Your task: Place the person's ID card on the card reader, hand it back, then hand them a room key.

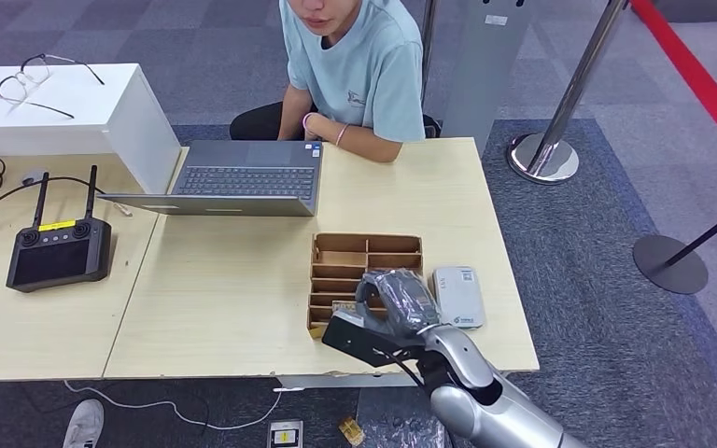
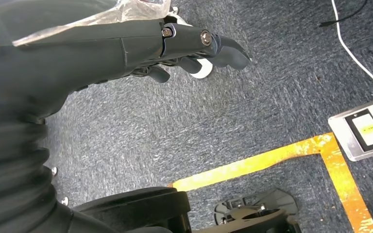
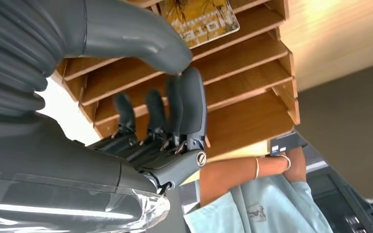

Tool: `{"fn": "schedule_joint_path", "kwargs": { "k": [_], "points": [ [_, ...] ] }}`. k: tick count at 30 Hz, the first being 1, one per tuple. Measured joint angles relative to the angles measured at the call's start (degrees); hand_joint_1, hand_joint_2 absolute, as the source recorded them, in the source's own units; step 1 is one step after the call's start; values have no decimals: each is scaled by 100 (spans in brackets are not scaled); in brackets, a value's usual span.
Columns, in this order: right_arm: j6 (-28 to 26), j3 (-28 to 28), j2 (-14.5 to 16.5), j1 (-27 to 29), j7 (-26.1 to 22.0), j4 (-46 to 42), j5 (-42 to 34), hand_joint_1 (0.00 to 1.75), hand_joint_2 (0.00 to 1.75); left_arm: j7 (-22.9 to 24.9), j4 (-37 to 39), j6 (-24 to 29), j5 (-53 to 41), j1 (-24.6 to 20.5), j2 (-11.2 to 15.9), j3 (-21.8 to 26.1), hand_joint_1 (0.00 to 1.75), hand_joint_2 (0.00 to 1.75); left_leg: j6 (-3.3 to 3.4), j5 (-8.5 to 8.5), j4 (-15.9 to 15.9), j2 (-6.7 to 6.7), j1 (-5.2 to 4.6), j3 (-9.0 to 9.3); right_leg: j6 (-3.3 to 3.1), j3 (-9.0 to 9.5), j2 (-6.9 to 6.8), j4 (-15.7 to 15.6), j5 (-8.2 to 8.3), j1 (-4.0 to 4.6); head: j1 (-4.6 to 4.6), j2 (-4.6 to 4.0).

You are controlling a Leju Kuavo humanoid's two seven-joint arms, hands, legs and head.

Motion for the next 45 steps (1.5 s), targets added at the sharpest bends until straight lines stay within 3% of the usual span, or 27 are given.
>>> {"fn": "schedule_joint_path", "kwargs": {
  "k": [6,19,38,45],
  "points": [
    [-66,65,65,-69,-2,295,11,71,175,1,0,-2,-11,-1,-2,-3,0,175,0,0,0,0,0,0,0,0,0,0,0,0,-1,1],
    [-64,177,172,-121,-7,673,11,121,175,-7,0,-2,-42,0,-4,-8,0,175,0,0,0,0,0,1,0,-1,0,0,0,0,0,1],
    [-103,267,266,-195,-39,901,33,87,175,-8,0,-3,-39,2,-7,-9,0,175,0,0,1,1,0,1,0,0,0,0,0,0,-1,1],
    [-135,267,275,-235,-19,841,65,94,175,-8,0,-2,-37,4,-7,-9,0,175,0,0,1,1,0,2,0,0,0,0,0,0,-1,0]
  ]
}}
